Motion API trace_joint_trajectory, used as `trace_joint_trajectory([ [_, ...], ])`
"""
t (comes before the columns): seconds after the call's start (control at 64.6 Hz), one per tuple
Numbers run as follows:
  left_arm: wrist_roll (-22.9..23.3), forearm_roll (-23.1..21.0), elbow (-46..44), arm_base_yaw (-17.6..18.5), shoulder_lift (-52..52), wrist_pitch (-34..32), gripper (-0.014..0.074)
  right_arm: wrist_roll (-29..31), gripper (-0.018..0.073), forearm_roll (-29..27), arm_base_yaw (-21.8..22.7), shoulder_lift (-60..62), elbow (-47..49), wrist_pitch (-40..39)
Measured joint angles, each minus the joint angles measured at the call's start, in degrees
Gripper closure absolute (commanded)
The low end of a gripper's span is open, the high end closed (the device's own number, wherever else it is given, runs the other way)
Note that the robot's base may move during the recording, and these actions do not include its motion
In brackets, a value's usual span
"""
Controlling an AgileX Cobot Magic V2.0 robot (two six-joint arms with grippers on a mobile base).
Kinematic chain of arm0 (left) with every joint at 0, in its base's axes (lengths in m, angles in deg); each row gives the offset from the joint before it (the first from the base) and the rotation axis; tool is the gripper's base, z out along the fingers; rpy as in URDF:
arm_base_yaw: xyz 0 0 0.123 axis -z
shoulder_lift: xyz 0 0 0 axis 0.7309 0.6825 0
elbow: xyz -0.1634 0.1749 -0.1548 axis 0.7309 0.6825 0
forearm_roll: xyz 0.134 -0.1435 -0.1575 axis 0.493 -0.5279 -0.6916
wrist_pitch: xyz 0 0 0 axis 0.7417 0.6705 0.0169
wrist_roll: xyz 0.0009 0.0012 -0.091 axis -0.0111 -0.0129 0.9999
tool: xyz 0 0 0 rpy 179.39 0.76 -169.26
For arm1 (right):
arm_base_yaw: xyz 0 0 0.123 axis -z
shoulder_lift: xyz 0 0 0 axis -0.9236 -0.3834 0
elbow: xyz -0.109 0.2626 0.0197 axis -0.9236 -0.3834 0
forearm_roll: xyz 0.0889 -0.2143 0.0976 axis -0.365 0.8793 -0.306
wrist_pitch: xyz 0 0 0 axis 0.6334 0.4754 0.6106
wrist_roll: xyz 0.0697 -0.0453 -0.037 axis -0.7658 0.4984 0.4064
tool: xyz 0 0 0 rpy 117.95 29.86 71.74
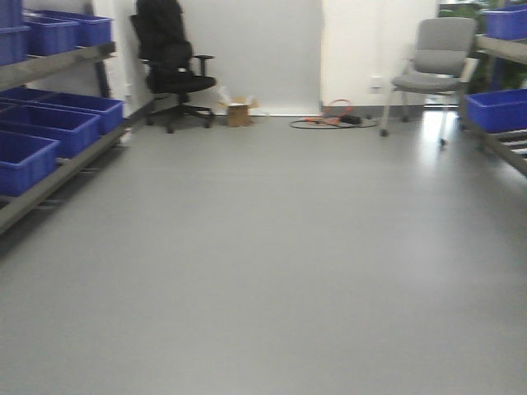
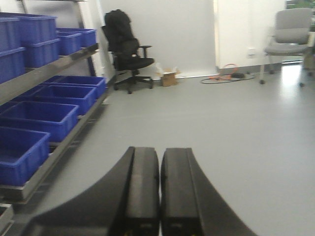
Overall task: Place yellow foam block on left shelf second layer
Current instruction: 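Turn the base and drive toward the shelf rack of blue bins, then approach the shelf and raise the right gripper to the second-layer bin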
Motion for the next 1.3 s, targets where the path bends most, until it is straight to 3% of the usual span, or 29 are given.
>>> trace_joint_trajectory([
  [1.301,0.00,0.00,0.00,0.00,0.00,0.00,0.0460,0.00,0.0117,0.00,0.00,0.00,0.00,0.00],
])
